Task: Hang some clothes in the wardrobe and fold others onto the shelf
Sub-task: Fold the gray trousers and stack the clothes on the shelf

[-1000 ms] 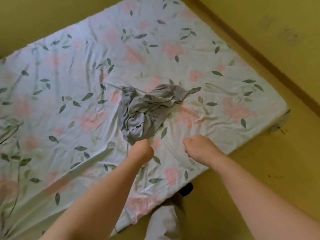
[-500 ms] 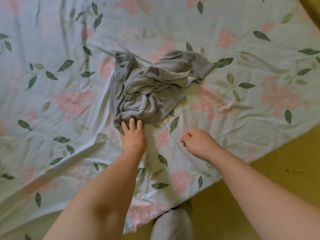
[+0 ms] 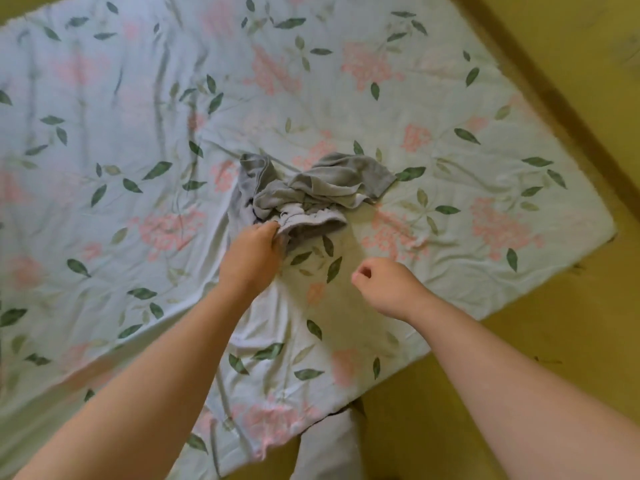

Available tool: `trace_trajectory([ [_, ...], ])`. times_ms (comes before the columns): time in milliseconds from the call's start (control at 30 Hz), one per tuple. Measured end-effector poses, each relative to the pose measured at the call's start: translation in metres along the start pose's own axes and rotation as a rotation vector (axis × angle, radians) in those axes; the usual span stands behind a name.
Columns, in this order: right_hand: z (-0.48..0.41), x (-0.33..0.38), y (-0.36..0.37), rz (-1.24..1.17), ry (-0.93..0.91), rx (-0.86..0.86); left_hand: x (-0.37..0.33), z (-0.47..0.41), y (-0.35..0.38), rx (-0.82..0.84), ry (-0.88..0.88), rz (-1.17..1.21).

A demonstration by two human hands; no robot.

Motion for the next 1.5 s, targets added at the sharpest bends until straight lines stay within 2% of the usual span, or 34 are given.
trace_trajectory([
  [167, 0.082, 0.071, -0.051, 0.029, -0.192, -0.077, -0.061, 0.021, -0.160, -0.342, 0.214, 0.003],
  [300, 0.152, 0.127, -0.094, 0.125, -0.426, -0.165, -0.111, 0.047, -0.281, -0.582, 0.292, -0.023],
  [433, 0.217, 0.162, -0.115, 0.151, -0.604, -0.234, -0.160, 0.083, -0.371, -0.671, 0.379, 0.158],
  [533, 0.256, 0.175, -0.125, 0.075, -0.705, -0.348, -0.188, 0.099, -0.417, -0.715, 0.376, 0.249],
  [733, 0.289, 0.166, -0.132, -0.168, -0.659, -0.426, -0.224, 0.129, -0.464, -0.697, 0.381, 0.390],
  [800, 0.289, 0.159, -0.130, -0.135, -0.616, -0.441, -0.228, 0.138, -0.470, -0.678, 0.379, 0.440],
  [900, 0.297, 0.143, -0.139, 0.038, -0.488, -0.482, -0.222, 0.144, -0.478, -0.679, 0.359, 0.459],
  [967, 0.306, 0.133, -0.157, 0.151, -0.417, -0.525, -0.213, 0.142, -0.483, -0.664, 0.343, 0.368],
  [1067, 0.323, 0.126, -0.208, 0.173, -0.367, -0.668, -0.188, 0.130, -0.490, -0.563, 0.277, 0.219],
  [1100, 0.331, 0.123, -0.229, 0.115, -0.344, -0.740, -0.178, 0.126, -0.490, -0.502, 0.254, 0.183],
  [1200, 0.350, 0.101, -0.289, -0.352, -0.277, -0.947, -0.158, 0.120, -0.485, -0.316, 0.216, 0.075],
  [1300, 0.354, 0.091, -0.305, -0.546, -0.172, -1.002, -0.152, 0.121, -0.488, -0.264, 0.196, 0.208],
  [1400, 0.358, 0.105, -0.306, -0.424, -0.169, -1.029, -0.153, 0.123, -0.498, -0.296, 0.177, 0.260],
  [1500, 0.377, 0.120, -0.313, 0.019, -0.180, -1.085, -0.151, 0.127, -0.507, -0.311, 0.155, 0.141],
])
Point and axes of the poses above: each hand's wrist, its own z-axis away from the middle knuckle, its own y-axis out of the palm, x = y × z, the point moved 7 cm from there along -z, towards the middle knuckle, and after that the axes turned 10 degrees about -z, right-handed, at the moved point
